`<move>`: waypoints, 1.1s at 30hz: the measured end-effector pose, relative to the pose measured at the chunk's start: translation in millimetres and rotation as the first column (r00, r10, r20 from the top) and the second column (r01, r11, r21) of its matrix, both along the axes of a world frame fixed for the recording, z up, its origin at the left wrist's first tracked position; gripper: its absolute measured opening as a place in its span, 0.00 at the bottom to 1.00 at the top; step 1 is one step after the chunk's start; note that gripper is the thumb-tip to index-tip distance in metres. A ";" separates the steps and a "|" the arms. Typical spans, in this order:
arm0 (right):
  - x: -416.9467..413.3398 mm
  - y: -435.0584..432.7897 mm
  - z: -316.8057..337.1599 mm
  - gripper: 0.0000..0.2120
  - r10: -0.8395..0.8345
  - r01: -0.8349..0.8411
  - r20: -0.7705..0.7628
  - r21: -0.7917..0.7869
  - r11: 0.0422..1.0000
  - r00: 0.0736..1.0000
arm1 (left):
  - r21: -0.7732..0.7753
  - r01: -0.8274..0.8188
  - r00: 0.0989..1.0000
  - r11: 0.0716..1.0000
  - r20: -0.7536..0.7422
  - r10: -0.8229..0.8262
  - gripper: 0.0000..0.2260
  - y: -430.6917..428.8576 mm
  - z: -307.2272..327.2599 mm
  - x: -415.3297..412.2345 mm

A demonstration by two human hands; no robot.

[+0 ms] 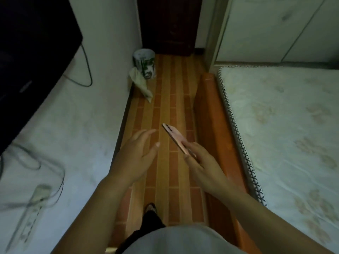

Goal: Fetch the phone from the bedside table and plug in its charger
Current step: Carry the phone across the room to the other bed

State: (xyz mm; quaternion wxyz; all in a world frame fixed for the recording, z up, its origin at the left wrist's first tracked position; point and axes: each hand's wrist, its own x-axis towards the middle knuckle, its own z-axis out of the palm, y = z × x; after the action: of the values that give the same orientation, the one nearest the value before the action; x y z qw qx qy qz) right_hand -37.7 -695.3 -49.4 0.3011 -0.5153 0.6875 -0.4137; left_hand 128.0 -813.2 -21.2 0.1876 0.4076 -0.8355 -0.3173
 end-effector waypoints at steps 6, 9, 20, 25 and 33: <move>-40.8 -122.2 11.1 0.18 -0.193 0.193 0.024 0.018 0.981 0.981 | -0.048 0.146 0.989 0.988 0.029 -0.145 0.21 -149.2 9.0 -58.3; -69.6 -172.7 12.3 0.17 -0.264 0.264 0.034 0.011 0.964 0.964 | -0.047 0.237 0.971 0.970 0.045 -0.235 0.21 -210.2 7.7 -100.5; -254.1 -407.1 1.9 0.18 -0.382 0.384 0.056 -0.037 0.923 0.923 | -0.019 0.370 0.927 0.929 0.073 -0.368 0.21 -438.1 -8.2 -307.5; -343.7 -512.0 11.6 0.18 -0.340 0.343 0.072 -0.035 0.939 0.938 | -0.031 0.324 0.944 0.946 0.075 -0.321 0.22 -544.4 6.8 -377.6; -438.0 -671.7 24.5 0.18 -0.300 0.310 0.123 -0.073 0.948 0.946 | -0.062 0.298 0.955 0.953 0.028 -0.297 0.22 -703.5 10.8 -471.2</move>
State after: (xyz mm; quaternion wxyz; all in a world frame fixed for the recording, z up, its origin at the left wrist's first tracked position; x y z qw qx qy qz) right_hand -475.7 -1367.0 -24.9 0.2469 -0.3923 0.7216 -0.5143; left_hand -343.2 -1516.8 -10.4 0.1431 0.2739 -0.8989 -0.3107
